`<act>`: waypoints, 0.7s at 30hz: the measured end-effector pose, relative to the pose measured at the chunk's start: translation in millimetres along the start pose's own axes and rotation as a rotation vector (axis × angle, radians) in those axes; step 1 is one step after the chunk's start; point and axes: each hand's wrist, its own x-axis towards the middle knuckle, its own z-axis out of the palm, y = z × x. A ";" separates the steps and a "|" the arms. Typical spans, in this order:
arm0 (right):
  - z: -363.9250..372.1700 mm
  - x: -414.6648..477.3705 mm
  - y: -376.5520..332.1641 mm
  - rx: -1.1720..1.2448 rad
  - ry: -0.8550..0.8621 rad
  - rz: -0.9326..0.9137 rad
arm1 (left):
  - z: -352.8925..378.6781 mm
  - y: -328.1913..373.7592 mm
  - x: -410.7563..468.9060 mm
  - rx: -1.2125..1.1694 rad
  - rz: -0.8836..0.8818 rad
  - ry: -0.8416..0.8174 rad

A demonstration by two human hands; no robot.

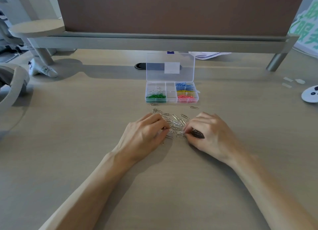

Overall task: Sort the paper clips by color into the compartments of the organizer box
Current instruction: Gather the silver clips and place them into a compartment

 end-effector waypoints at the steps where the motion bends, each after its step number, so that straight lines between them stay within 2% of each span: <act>1: -0.7 0.9 -0.6 -0.021 -0.004 -0.009 | -0.7 -0.9 0.4 0.002 -0.012 0.014; 6: -0.5 5.5 -5.7 -0.083 -0.002 -0.041 | -2.7 -7.6 0.5 -0.007 -0.028 -0.018; 12: 3.3 5.9 -7.4 -0.083 0.020 -0.044 | -3.4 -8.7 1.6 0.002 0.043 -0.071; 18: -2.0 3.8 -8.4 0.174 0.160 0.146 | -10.7 -7.7 7.0 0.121 0.125 -0.115; 21: -1.1 3.4 -9.1 0.298 0.175 0.240 | -10.8 -5.2 9.6 0.161 0.132 -0.136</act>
